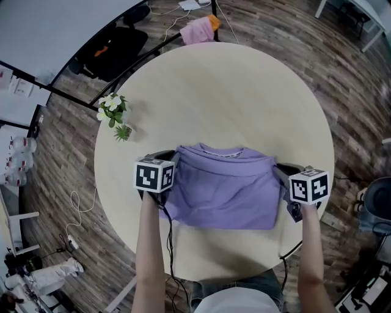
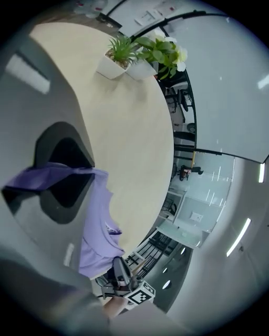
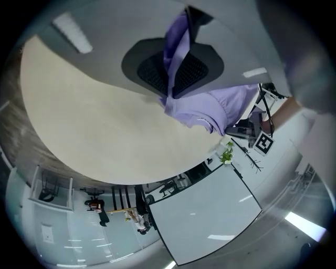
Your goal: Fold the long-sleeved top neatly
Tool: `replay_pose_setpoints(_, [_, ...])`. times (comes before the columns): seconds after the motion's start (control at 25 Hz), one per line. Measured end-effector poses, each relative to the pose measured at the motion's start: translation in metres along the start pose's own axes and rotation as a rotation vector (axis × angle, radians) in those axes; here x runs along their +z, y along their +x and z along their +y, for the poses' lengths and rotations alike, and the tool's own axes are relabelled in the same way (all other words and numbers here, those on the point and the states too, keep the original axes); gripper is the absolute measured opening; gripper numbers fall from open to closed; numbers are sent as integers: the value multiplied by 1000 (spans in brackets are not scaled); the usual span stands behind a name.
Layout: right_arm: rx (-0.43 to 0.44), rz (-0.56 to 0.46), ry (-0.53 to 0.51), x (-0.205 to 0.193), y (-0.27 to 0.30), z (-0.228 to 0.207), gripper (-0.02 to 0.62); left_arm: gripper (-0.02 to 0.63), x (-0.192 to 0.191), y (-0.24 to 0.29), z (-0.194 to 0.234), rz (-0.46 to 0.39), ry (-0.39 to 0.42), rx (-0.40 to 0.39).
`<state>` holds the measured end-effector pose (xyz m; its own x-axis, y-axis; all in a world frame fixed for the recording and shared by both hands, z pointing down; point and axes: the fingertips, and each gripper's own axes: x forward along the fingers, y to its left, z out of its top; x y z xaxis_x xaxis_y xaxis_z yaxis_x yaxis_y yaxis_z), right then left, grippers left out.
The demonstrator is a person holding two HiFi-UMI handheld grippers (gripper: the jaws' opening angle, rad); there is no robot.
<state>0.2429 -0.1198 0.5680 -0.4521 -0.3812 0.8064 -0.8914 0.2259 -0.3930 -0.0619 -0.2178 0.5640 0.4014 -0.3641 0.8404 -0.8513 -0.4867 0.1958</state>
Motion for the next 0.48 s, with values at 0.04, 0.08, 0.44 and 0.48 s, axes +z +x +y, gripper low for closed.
replay_pose_setpoints(0.04, [-7, 3, 9, 0, 2, -2, 64, 40, 0, 0, 4, -2, -17, 7])
replay_pose_setpoints(0.08, [-19, 11, 12, -1, 5, -5, 64, 40, -2, 3, 6, 0, -34, 12])
replay_pose_setpoints(0.44, [-70, 35, 20, -13, 27, -16, 69, 70, -15, 17, 18, -1, -137, 64])
replay_pose_setpoints(0.48, [-64, 34, 13, -13, 27, -16, 71, 86, -14, 15, 18, -10, -138, 68])
